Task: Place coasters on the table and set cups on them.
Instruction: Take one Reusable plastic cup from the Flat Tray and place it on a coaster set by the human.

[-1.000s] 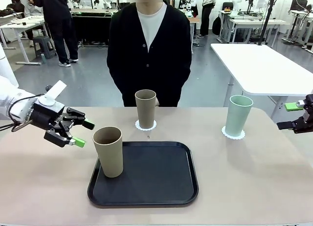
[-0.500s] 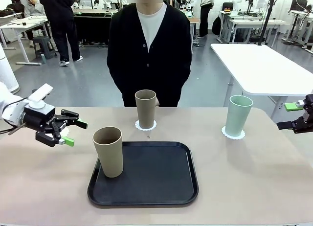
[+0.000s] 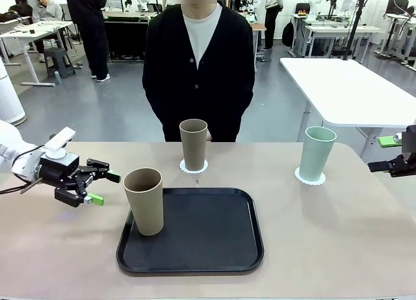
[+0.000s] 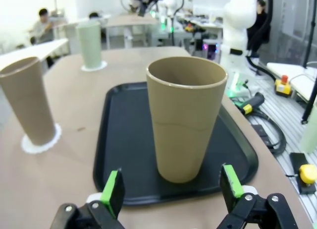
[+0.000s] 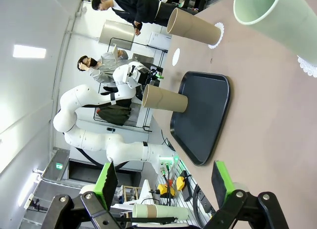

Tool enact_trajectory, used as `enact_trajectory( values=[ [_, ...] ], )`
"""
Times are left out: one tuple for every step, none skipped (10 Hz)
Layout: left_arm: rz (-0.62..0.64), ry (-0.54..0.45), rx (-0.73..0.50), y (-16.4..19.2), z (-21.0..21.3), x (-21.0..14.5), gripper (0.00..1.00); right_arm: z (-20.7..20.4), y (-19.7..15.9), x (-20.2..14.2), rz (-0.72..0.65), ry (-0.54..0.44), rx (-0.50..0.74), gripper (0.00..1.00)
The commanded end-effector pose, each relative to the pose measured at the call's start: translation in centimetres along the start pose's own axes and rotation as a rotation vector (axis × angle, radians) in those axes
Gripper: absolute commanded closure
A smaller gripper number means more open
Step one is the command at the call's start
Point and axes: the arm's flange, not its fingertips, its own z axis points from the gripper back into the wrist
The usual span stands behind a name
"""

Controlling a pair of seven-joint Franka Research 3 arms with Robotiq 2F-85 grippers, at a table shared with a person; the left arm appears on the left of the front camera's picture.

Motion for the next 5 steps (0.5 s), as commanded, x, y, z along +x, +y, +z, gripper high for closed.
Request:
enact_trajectory(
  values=[
    [0.0, -0.01, 0.029, -0.2, -1.1, 0.4, 0.0, -0.1, 0.0, 0.2, 0.001, 0.001, -0.002, 0.0],
    [-0.007, -0.013, 0.026, -0.1, -1.7, 0.4, 0.0, -0.1, 0.0, 0.2, 0.001, 0.001, -0.002, 0.0],
    [-0.008, -0.019, 0.02, 0.0, -2.2, 0.3, 0.0, -0.1, 0.0, 0.2, 0.001, 0.001, -0.002, 0.0],
    [-0.011, -0.024, 0.011, 0.1, -2.8, 0.2, 0.0, -0.1, 0.0, 0.2, 0.001, 0.001, -0.002, 0.0],
    [-0.016, -0.025, 0.0, 0.0, -3.3, 0.3, 0.0, -0.1, 0.0, 0.2, 0.001, 0.001, -0.002, 0.0]
  ],
)
